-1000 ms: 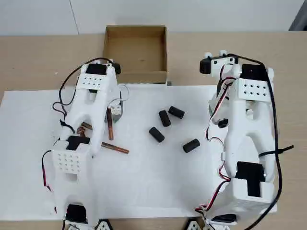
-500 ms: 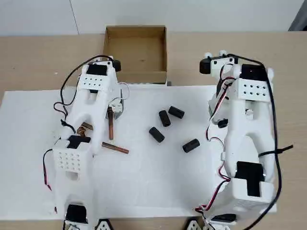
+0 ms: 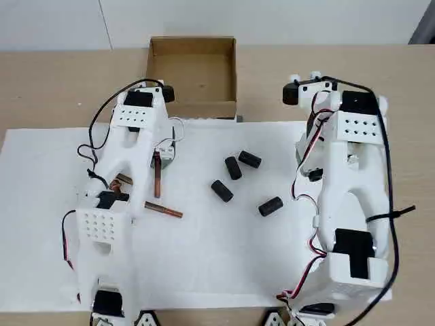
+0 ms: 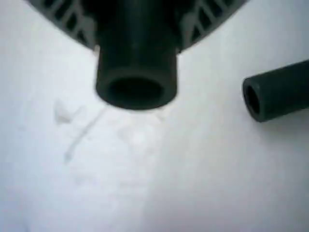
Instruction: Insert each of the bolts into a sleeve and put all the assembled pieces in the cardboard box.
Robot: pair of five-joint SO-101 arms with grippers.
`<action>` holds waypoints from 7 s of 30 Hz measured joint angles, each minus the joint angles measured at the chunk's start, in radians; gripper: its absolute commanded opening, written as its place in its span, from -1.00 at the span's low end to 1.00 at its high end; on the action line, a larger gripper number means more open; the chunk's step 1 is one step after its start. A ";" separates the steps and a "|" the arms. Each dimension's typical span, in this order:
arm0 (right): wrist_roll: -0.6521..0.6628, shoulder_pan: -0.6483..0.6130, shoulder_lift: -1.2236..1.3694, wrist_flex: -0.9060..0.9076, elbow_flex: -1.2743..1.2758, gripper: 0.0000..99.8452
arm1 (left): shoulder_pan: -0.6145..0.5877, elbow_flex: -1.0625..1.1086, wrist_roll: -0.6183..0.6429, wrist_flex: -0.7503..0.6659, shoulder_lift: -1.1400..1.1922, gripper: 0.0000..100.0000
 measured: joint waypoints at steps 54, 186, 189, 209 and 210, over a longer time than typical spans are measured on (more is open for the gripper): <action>-0.427 -0.425 -1.208 -0.574 1.048 -0.99 | 0.264 1.481 0.055 -0.733 -1.884 -0.99; -0.391 -0.508 -1.602 -0.916 1.579 -0.99 | 0.049 1.680 -0.150 -0.621 -2.116 -0.99; -0.451 -0.493 -1.599 -0.893 1.527 -0.99 | 0.003 1.760 -0.152 -0.621 -2.116 -0.99; -0.393 -0.489 -0.631 -0.987 0.750 -0.99 | -0.025 1.990 -0.184 -0.621 -2.116 -0.99; -0.377 -0.489 -0.568 -1.005 0.707 -0.99 | -0.025 1.990 -0.201 -0.621 -2.116 -0.99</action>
